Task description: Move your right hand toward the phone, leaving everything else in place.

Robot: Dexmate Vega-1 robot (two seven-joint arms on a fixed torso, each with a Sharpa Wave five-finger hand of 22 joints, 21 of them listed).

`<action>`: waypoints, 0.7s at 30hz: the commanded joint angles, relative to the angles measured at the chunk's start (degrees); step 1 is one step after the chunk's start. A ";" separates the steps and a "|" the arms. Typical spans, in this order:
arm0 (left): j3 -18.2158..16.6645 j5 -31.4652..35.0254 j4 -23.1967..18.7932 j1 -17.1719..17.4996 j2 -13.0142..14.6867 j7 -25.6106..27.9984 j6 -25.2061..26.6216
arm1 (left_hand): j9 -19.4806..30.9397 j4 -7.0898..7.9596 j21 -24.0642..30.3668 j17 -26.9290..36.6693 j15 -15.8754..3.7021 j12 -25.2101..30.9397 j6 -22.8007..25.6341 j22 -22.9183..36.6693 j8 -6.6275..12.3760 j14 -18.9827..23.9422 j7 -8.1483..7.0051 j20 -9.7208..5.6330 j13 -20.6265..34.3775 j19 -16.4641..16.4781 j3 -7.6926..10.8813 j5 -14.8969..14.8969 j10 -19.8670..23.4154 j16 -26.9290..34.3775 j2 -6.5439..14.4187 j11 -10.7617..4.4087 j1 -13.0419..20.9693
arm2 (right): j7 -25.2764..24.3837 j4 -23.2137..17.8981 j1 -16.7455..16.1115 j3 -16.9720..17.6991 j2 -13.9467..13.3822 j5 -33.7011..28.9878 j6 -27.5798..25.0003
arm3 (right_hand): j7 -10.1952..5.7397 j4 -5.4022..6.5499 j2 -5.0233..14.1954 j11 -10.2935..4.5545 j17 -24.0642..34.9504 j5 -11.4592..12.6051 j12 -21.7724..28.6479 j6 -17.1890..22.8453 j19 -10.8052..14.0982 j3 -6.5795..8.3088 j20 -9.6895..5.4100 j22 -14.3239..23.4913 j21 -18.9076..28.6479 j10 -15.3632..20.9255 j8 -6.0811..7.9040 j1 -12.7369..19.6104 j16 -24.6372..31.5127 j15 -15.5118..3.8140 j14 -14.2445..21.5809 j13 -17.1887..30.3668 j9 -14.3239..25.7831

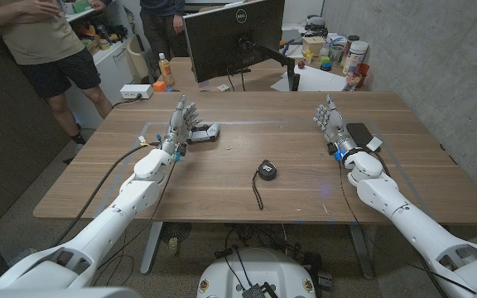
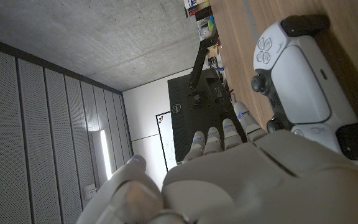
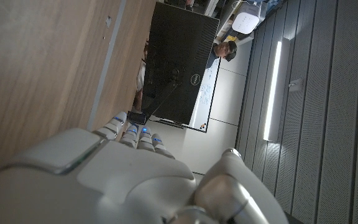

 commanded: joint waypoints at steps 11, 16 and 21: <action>-14.49 13.64 0.38 1.56 -12.10 -8.96 5.76 | 0.18 0.07 0.32 0.24 0.33 0.26 -0.24 0.22 0.21 -0.10 5.22 0.42 0.13 0.19 0.32 0.42 -0.01 0.31 2.63 0.42 0.12 | 1.48 1.71 1.27 -0.29 0.75 0.14 0.74 | -1.03 0.07 0.57 -0.02 0.12 0.20 0.42 1.30 0.66 0.28 -0.01 0.15 0.31 0.81 0.87 0.01 0.59 -0.50 0.27 0.27 0.29; -16.46 15.71 0.37 1.55 -13.84 -10.35 6.23 | 0.18 0.08 0.30 0.24 0.31 0.26 -0.23 0.22 0.21 -0.10 5.22 0.39 0.13 0.21 0.30 0.42 -0.01 0.31 2.63 0.43 0.10 | 0.73 1.91 1.20 -0.34 0.81 -1.14 2.31 | -1.20 0.01 0.52 -0.06 0.12 0.22 0.56 2.09 1.20 0.24 0.19 0.14 0.42 1.32 1.04 0.11 0.87 -0.40 1.27 0.27 0.29; -18.00 17.23 0.33 1.53 -15.23 -11.40 6.66 | 0.18 0.09 0.27 0.25 0.26 0.25 -0.26 0.22 0.20 -0.14 5.23 0.42 0.13 0.20 0.29 0.41 -0.03 0.30 2.63 0.40 0.08 | -0.77 2.08 1.33 -1.01 0.17 -4.88 4.85 | -1.49 -0.03 0.49 -0.06 0.12 0.23 0.70 2.75 1.68 0.22 0.40 0.15 0.54 1.80 1.19 0.18 0.98 -0.28 1.83 0.27 0.29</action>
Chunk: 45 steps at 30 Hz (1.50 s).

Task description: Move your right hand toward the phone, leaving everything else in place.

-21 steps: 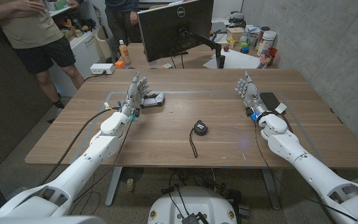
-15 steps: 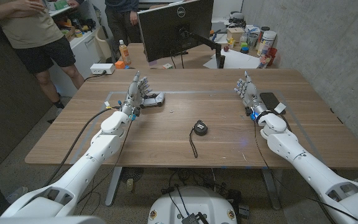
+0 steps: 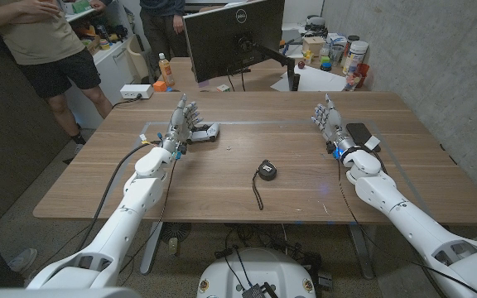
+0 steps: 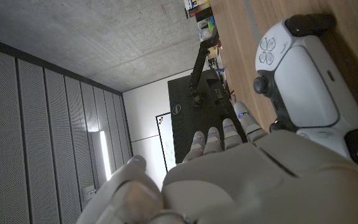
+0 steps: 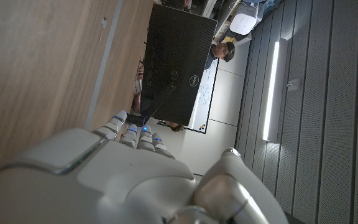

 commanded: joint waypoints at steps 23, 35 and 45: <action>-8.41 9.19 0.02 -0.15 -7.36 -6.34 2.86 | 0.19 0.10 0.15 0.26 0.34 0.24 -0.32 0.24 0.17 -0.23 5.25 0.36 0.14 0.15 0.18 0.38 -0.06 0.22 2.52 0.48 0.02 | -19.52 4.63 2.97 -4.61 -3.91 -35.03 14.95 | -5.13 -1.23 0.88 -0.59 0.25 -0.08 0.29 3.26 -0.51 0.91 8.75 0.29 -0.54 2.05 0.38 2.04 0.11 0.28 1.42 0.38 0.34; -9.06 9.51 0.16 -0.38 -8.00 -7.27 3.06 | 0.19 0.09 0.09 0.25 0.34 0.22 -0.32 0.24 0.17 -0.26 5.25 0.31 0.14 0.15 0.12 0.37 -0.11 0.20 2.47 0.51 0.03 | -31.70 4.36 4.39 -8.15 -6.92 -55.88 15.53 | -8.77 -2.82 1.23 -2.87 0.33 -0.74 0.37 4.17 -1.40 1.97 10.05 0.41 -1.29 3.20 0.31 4.15 0.07 0.39 1.72 0.45 0.37; -9.25 9.60 0.63 -0.83 -8.24 -8.10 3.12 | 0.19 0.09 0.05 0.25 0.34 0.21 -0.37 0.25 0.15 -0.24 5.25 0.19 0.14 0.15 0.08 0.37 -0.14 0.22 2.44 0.37 0.01 | -40.75 4.61 6.09 -12.46 -8.80 -68.79 12.74 | -10.63 -5.21 1.36 -4.37 0.40 -1.56 0.33 5.77 -3.26 3.41 10.50 0.49 -2.40 3.78 0.73 7.20 0.02 0.37 1.72 0.52 0.39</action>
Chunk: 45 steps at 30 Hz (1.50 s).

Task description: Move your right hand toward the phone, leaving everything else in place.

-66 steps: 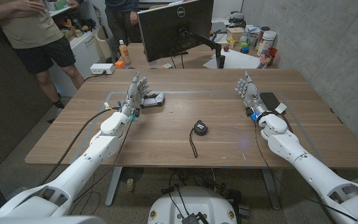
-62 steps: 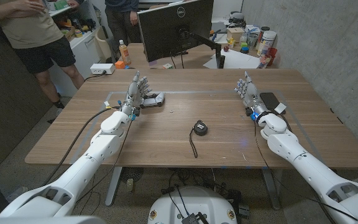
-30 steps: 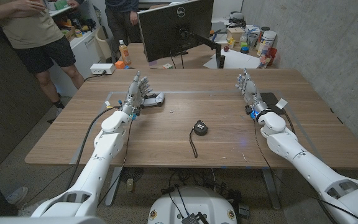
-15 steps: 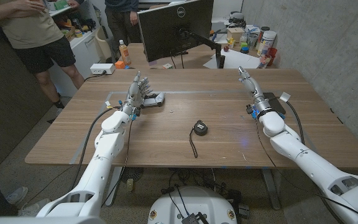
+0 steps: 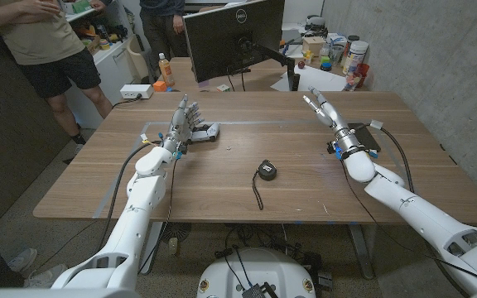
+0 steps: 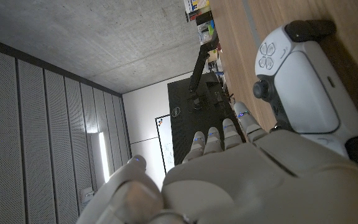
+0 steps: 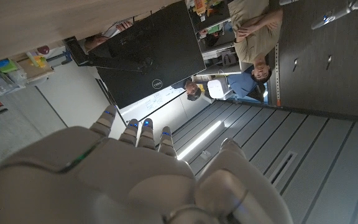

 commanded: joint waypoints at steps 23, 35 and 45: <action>-0.80 -0.89 3.40 -2.20 -0.85 -3.12 -0.90 | 0.21 0.08 -0.02 0.26 0.36 0.22 -0.25 0.27 0.13 -0.19 5.06 0.19 0.16 0.19 -0.01 0.35 -0.14 0.23 2.34 0.47 -0.01 | -31.53 11.27 13.09 -19.99 -3.47 -35.98 -3.65 | -7.52 -8.00 1.21 -4.45 0.33 -2.57 1.48 13.23 0.00 7.01 0.22 0.43 -1.09 6.30 2.69 14.14 1.05 -1.83 4.07 0.40 -0.05; -0.54 -1.08 3.50 -2.21 -0.81 -3.58 -1.54 | 0.21 0.05 -0.05 0.25 0.40 0.23 -0.23 0.27 0.15 -0.14 5.06 0.19 0.16 0.24 -0.08 0.33 -0.11 0.24 2.24 0.42 -0.01 | -27.40 19.78 17.38 -24.20 -1.09 -32.44 -2.83 | -6.15 -4.91 0.38 -6.81 1.06 -2.85 1.65 20.05 4.91 4.87 0.10 0.83 0.74 9.26 3.15 8.82 1.58 -3.31 6.27 0.48 -0.04; -0.32 -1.38 3.23 -1.97 -0.80 -4.14 -2.11 | 0.21 0.01 -0.10 0.24 0.44 0.21 -0.30 0.27 0.13 -0.12 5.05 0.21 0.16 0.18 -0.11 0.32 -0.17 0.23 2.16 0.43 0.02 | -26.93 22.95 18.70 -25.56 -1.17 -29.44 -7.60 | -5.87 -4.50 -1.15 -6.22 1.04 -2.82 0.72 19.55 6.03 3.51 0.36 0.76 0.96 7.90 2.02 6.52 1.15 -2.99 5.69 0.50 -0.05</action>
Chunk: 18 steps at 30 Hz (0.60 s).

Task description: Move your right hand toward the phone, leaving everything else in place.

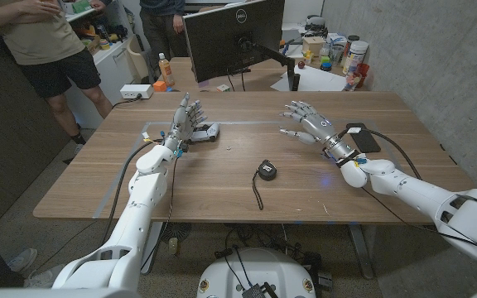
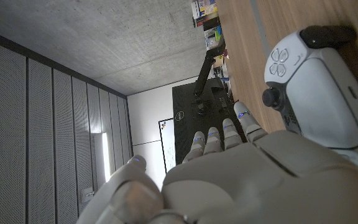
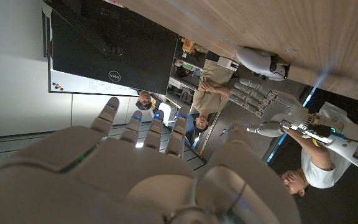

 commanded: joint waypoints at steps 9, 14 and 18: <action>0.58 -0.26 -1.01 0.63 0.01 -0.68 -1.23 | 0.22 -0.06 -0.14 0.22 0.41 0.23 -0.31 0.28 0.13 -0.12 5.06 0.20 0.17 0.17 -0.13 0.33 -0.13 0.22 2.10 0.40 0.09 | 0.79 1.84 1.21 -1.63 -1.27 5.19 -10.03 | 0.06 -1.11 -1.23 -0.02 -0.37 0.31 -1.24 -4.85 1.45 -0.60 0.42 0.12 0.36 -1.96 -2.94 -0.61 -0.51 0.72 -0.12 0.26 0.24; 0.52 -0.27 -1.87 1.21 -0.02 -0.37 -1.02 | 0.22 -0.08 -0.14 0.21 0.42 0.24 -0.27 0.28 0.15 -0.08 5.06 0.18 0.17 0.21 -0.15 0.33 -0.11 0.22 2.06 0.39 0.10 | 1.90 3.31 1.33 -1.39 -1.17 6.00 -13.97 | 0.30 -1.30 -1.86 0.41 -0.41 0.21 -1.46 -5.07 1.29 -0.89 0.43 0.08 0.19 -2.51 -3.06 -0.79 -0.78 0.97 -0.66 0.28 0.29; 0.62 -0.32 -1.77 1.09 0.00 -0.62 -1.05 | 0.22 -0.09 -0.15 0.20 0.40 0.22 -0.27 0.28 0.15 -0.04 5.06 0.22 0.17 0.23 -0.17 0.33 -0.16 0.24 2.03 0.48 0.11 | 2.17 4.42 1.43 -1.67 -1.28 6.75 -14.96 | -0.04 -1.36 -1.88 0.58 -0.41 0.19 -1.44 -4.58 1.23 -0.89 0.43 0.06 0.11 -2.47 -2.88 -0.78 -0.80 1.11 -0.71 0.29 0.31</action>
